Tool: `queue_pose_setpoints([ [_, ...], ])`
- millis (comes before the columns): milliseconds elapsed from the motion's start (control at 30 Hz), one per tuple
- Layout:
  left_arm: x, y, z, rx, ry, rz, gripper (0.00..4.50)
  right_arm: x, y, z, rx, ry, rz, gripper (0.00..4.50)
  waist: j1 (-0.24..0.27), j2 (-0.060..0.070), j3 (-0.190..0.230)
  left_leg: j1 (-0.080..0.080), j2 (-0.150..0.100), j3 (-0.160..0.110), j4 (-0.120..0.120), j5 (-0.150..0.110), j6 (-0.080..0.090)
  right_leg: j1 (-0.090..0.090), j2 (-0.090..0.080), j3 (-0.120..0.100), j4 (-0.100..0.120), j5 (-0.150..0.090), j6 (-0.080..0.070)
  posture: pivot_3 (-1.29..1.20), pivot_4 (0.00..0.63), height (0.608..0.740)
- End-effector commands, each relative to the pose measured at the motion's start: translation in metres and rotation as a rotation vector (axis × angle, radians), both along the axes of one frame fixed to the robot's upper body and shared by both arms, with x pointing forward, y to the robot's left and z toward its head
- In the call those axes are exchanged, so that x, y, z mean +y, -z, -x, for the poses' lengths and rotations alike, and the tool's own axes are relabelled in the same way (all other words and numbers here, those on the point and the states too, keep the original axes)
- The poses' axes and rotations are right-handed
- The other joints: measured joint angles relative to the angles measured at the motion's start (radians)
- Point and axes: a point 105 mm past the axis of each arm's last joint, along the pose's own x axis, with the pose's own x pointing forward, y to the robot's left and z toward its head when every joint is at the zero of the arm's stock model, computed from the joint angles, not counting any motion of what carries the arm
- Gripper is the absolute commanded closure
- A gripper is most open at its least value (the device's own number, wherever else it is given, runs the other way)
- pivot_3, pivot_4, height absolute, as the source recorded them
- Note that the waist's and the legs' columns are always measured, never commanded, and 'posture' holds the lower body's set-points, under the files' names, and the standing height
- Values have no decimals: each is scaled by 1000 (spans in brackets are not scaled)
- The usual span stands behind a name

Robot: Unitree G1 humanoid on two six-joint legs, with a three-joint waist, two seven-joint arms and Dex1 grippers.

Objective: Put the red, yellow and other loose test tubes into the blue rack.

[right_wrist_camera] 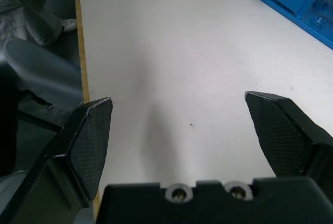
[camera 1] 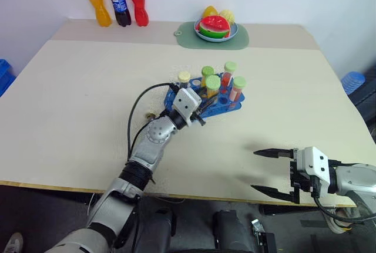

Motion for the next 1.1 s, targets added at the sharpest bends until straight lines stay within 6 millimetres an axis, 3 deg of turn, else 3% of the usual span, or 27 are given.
queue_pose_setpoints([
  [33, -3, -10, -3, -45, -5, 27, 3691, 2, -15, 3, -40, -8, 1, 0, 0, 0, 0, 0, 0, 0, 0, 0, 0, 0, 0, 0, 0, 0, 0, 0, 150, 740],
  [500, 18, 6, 1, -18, -36, 6, 3691, 0, -13, 1, -39, 18, -5, 0, -3, 1, -1, 1, 0, 0, 0, 0, 0, 0, 0, 0, 1, 0, 0, 0, 150, 740],
  [833, 12, 8, 0, 54, -22, -10, 3691, -3, -13, -13, -78, 72, -25, 0, -2, 1, -1, 2, 0, 0, 0, 0, 0, 1, 0, 0, 1, 0, 0, 0, 150, 740],
  [967, 12, -1, 2, 58, -16, -12, 3691, -3, -24, -25, -139, 119, -64, 0, -2, 2, -1, 2, 0, 0, 0, 0, 0, 1, 0, 0, 1, 0, 0, 0, 150, 740],
  [1100, 11, -9, 3, 71, -8, -13, 3691, -2, -22, -26, -147, 122, -58, 0, -2, 1, -1, 2, 0, 0, 0, 0, 0, 1, 0, 0, 1, 0, 0, 0, 150, 740],
])
